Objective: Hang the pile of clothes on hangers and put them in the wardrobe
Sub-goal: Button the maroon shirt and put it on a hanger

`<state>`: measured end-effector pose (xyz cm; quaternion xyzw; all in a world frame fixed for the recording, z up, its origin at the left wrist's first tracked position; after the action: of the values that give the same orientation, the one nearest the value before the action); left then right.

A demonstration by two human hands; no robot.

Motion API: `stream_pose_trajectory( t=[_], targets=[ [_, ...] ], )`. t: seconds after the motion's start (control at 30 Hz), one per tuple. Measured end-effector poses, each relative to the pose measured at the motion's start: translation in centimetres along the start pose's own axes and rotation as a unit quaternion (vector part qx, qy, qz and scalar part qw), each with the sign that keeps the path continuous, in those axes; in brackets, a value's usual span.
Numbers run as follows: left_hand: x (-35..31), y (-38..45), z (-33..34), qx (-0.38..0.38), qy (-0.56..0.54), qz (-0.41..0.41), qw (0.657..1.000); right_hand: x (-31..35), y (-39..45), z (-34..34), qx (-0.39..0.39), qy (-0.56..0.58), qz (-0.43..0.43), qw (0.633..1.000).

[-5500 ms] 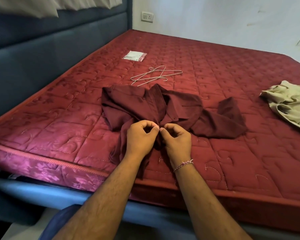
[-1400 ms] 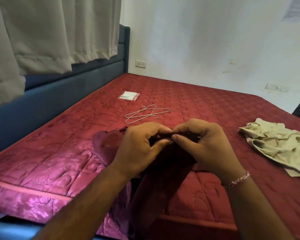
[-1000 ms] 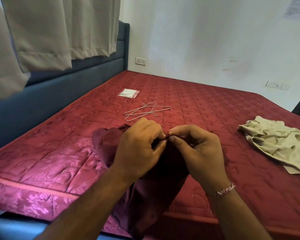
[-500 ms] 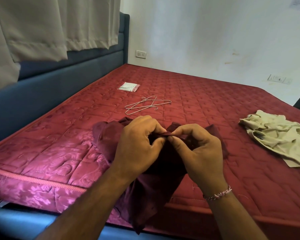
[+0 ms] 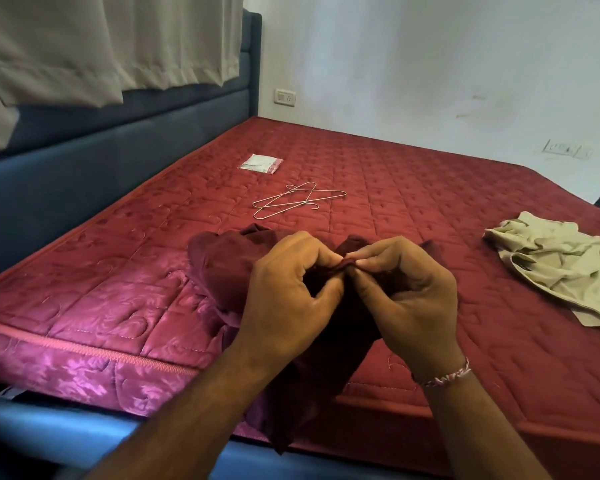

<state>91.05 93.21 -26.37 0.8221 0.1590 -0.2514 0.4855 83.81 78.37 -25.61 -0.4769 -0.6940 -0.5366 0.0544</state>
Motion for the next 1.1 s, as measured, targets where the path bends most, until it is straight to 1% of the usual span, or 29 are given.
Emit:
stream_pose_trajectory(
  t=[0.13, 0.23, 0.3, 0.37, 0.43, 0.47, 0.53, 0.6, 0.63, 0.7, 0.73, 0.8, 0.87, 0.93, 1.0, 1.07, 1.1],
  targets=[
    [0.2, -0.7, 0.1, -0.022, 0.013, 0.001, 1.0, -0.1, -0.2, 0.4, -0.041, -0.017, 0.013, 0.999],
    [-0.7, -0.9, 0.6, -0.014, 0.054, 0.021, 0.998, -0.2, -0.5, 0.4, -0.086, -0.044, 0.018, 0.995],
    [-0.8, -0.8, 0.7, -0.004, 0.063, 0.005, 0.998, -0.4, -0.7, 0.3, -0.101, -0.045, 0.021, 0.994],
    [0.0, -0.5, 0.3, 0.012, 0.037, -0.031, 0.999, -0.8, -0.5, 0.1, -0.091, -0.024, 0.03, 0.995],
    [0.6, -0.2, -0.1, 0.033, 0.026, -0.036, 0.998, -0.6, -0.1, -0.2, -0.059, -0.04, 0.027, 0.997],
    [0.6, 0.0, -0.3, 0.043, 0.044, -0.025, 0.998, -0.2, 0.1, -0.3, -0.034, -0.08, 0.018, 0.996],
    [0.9, 0.3, -1.0, 0.054, 0.116, -0.015, 0.992, 0.5, 0.5, -0.3, 0.016, -0.192, 0.009, 0.981],
    [1.8, 0.7, -2.1, 0.048, 0.181, -0.028, 0.982, 0.5, 0.8, -0.5, 0.036, -0.254, 0.017, 0.966],
    [2.3, 0.9, -2.7, 0.047, 0.19, -0.036, 0.98, 0.5, 0.9, -0.8, 0.036, -0.26, 0.017, 0.965],
    [3.3, 1.1, -3.5, 0.071, 0.156, -0.05, 0.984, 0.5, 0.9, -1.2, 0.037, -0.243, 0.015, 0.969],
    [3.7, 1.1, -3.5, 0.088, 0.14, -0.052, 0.985, 0.4, 1.0, -1.2, 0.041, -0.237, 0.013, 0.97],
    [3.7, 0.8, -3.6, 0.106, 0.147, -0.041, 0.983, 0.3, 0.9, -1.1, 0.04, -0.234, 0.019, 0.971],
    [3.7, 0.6, -3.9, 0.111, 0.164, -0.027, 0.98, -0.6, 0.8, -1.3, 0.026, -0.206, 0.06, 0.976],
    [3.8, 0.6, -4.0, 0.135, 0.19, -0.007, 0.972, -2.0, 0.8, -1.6, 0.037, -0.179, 0.138, 0.974],
    [3.6, 0.7, -3.8, 0.158, 0.246, 0.03, 0.956, -3.8, 0.7, -1.5, 0.102, -0.18, 0.226, 0.952],
    [3.0, 0.6, -3.9, 0.137, 0.274, 0.068, 0.949, -4.7, 0.1, -1.0, 0.185, -0.208, 0.281, 0.919],
    [2.7, 0.4, -4.1, 0.112, 0.259, 0.078, 0.956, -4.8, -0.2, -0.9, 0.206, -0.218, 0.295, 0.907]
  ],
)
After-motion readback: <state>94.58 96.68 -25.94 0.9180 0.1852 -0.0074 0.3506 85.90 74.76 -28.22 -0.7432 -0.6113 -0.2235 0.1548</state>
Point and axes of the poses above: each hand's wrist, its own y-axis towards the middle knuckle, its own z-axis out of the palm, x = y × z, the point moved 7 cm from there along y, towards the middle knuckle, and after that the axes turned 15 degrees about x, right-handed, at the moved point
